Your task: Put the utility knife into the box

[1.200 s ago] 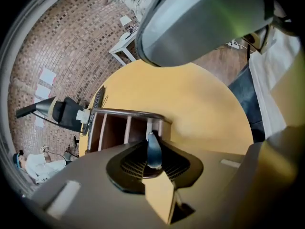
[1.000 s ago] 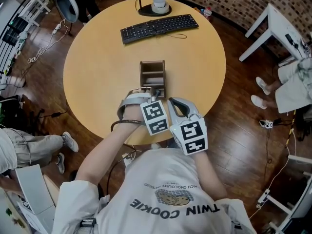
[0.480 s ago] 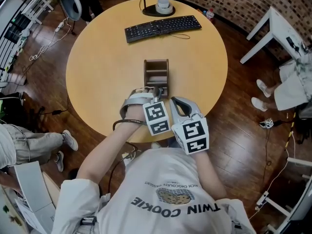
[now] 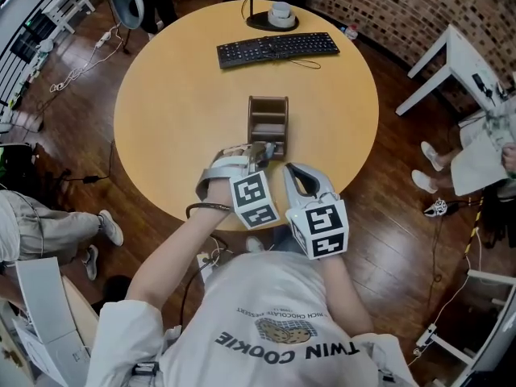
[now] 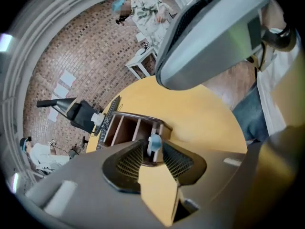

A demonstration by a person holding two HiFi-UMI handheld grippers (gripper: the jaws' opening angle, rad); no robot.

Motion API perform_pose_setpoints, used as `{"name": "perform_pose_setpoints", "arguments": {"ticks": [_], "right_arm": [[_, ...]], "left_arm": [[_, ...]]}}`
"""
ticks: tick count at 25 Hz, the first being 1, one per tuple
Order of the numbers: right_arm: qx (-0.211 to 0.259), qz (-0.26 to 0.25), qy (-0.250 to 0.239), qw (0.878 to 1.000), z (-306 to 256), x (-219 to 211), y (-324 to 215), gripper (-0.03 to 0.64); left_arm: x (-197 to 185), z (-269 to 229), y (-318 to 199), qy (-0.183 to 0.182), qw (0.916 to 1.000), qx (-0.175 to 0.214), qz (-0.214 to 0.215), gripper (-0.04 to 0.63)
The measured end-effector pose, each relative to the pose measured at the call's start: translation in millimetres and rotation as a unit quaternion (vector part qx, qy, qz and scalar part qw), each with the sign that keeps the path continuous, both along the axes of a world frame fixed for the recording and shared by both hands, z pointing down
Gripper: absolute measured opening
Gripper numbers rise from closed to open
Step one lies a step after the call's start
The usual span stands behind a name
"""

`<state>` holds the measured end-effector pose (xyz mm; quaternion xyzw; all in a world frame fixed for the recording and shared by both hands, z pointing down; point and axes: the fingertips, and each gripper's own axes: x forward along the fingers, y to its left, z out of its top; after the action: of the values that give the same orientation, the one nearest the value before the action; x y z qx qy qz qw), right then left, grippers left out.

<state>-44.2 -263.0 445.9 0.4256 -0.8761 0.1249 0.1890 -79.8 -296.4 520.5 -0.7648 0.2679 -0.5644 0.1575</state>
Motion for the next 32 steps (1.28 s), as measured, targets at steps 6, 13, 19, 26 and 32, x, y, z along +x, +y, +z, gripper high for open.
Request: {"name": "perform_pose_setpoints", "arguments": {"ticks": [6, 13, 19, 26, 32], "right_arm": [[0.004, -0.006, 0.001, 1.0, -9, -16, 18, 0.003], [-0.003, -0.019, -0.002, 1.0, -11, -37, 43, 0.003], [0.004, -0.032, -0.009, 0.999, -20, -38, 54, 0.003], [0.028, -0.065, -0.035, 0.997, -32, -33, 68, 0.003], [0.031, -0.092, -0.046, 0.994, -36, -2, 83, 0.003]], "left_arm": [[-13, -23, 22, 0.084, 0.9959, 0.013, -0.028, 0.137], [-28, -36, 54, 0.182, 0.9801, -0.006, -0.079, 0.135], [-30, -64, 69, 0.278, 0.9511, -0.009, -0.135, 0.107], [-20, -86, 91, 0.327, 0.9268, 0.017, -0.184, 0.081], [9, -90, 112, 0.351, 0.9075, 0.036, -0.228, 0.04]]}}
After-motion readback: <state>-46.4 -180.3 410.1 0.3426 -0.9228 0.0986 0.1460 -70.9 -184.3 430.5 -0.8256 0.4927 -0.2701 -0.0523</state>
